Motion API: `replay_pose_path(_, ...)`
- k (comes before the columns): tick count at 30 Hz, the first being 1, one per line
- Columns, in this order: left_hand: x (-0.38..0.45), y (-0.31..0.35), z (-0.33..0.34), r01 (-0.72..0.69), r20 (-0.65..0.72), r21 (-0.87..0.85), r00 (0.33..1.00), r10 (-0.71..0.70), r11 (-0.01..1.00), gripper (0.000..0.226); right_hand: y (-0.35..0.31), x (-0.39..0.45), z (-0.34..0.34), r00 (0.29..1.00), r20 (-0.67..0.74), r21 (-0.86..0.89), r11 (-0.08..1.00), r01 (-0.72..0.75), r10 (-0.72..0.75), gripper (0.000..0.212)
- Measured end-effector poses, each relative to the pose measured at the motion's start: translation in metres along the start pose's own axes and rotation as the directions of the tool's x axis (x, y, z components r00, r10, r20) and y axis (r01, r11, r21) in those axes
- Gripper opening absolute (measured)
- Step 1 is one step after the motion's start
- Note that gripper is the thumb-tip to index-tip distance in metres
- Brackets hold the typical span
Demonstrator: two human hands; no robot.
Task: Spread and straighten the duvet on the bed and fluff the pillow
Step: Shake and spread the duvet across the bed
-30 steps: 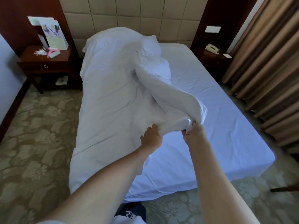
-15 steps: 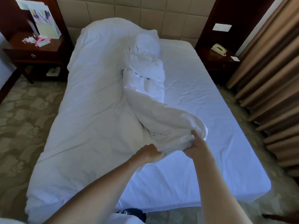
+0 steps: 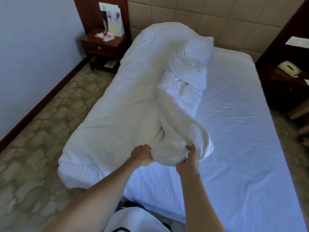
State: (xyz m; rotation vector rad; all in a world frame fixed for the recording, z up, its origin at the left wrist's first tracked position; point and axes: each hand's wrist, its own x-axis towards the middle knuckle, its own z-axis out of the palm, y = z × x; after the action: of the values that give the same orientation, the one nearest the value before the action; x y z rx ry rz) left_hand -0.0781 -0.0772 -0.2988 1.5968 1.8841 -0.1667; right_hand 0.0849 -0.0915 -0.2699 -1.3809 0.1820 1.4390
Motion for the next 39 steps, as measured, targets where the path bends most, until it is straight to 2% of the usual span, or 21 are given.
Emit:
replay_pose_path(2,-0.023,0.007,0.01,-0.024,-0.054,0.034,0.998,0.025,0.999,0.031,0.001,-0.013,-0.026,1.0,0.008,-0.006,1.0,-0.025,0.025,0.036)
replay_pose_path(8,-0.09,0.059,0.053,-0.102,-0.194,0.112,0.973,0.122,0.988,0.026,-0.038,-0.042,-0.106,0.999,0.021,0.023,0.999,0.043,-0.043,0.034)
replay_pose_path(13,-0.137,0.064,0.089,-0.065,-0.214,0.149,0.972,0.097,0.987,0.023,-0.035,-0.082,-0.158,1.0,-0.018,0.059,0.998,0.002,-0.001,0.023)
replay_pose_path(16,-0.158,0.057,0.096,-0.045,-0.231,0.181,0.969,0.087,0.982,0.022,-0.025,-0.101,-0.174,0.998,-0.046,0.053,0.998,-0.035,0.038,0.018)
replay_pose_path(19,-0.178,0.056,0.101,-0.051,-0.232,0.207,0.968,0.099,0.977,0.021,-0.022,-0.112,-0.184,0.998,-0.055,0.06,0.998,-0.01,0.014,0.015)
replay_pose_path(22,-0.195,0.053,0.106,-0.074,-0.23,0.204,0.966,0.121,0.976,0.007,-0.019,-0.127,-0.192,0.997,-0.066,0.063,0.997,0.038,-0.034,0.019)
replay_pose_path(25,-0.213,0.048,0.115,-0.074,-0.253,0.188,0.96,0.121,0.979,0.018,-0.019,-0.138,-0.197,0.992,-0.085,0.065,0.993,0.099,-0.093,0.021)
replay_pose_path(30,-0.222,0.045,0.135,-0.137,-0.16,0.082,0.976,0.148,0.987,0.013,-0.011,-0.136,-0.212,0.982,-0.131,0.011,0.991,0.136,-0.133,0.024)
replay_pose_path(34,-0.211,0.052,0.128,-0.206,-0.014,-0.069,0.979,0.206,0.976,0.027,-0.017,-0.128,-0.221,0.972,-0.171,-0.09,0.985,0.146,-0.16,0.013)
replay_pose_path(37,-0.202,0.058,0.124,-0.195,0.094,-0.289,0.969,0.23,0.937,0.049,-0.021,-0.123,-0.22,0.963,-0.125,-0.22,0.953,0.207,-0.238,0.012)
replay_pose_path(39,-0.199,0.072,0.118,-0.198,0.026,-0.496,0.97,0.243,0.845,0.057,-0.018,-0.121,-0.215,0.943,-0.043,-0.298,0.905,0.303,-0.33,0.012)
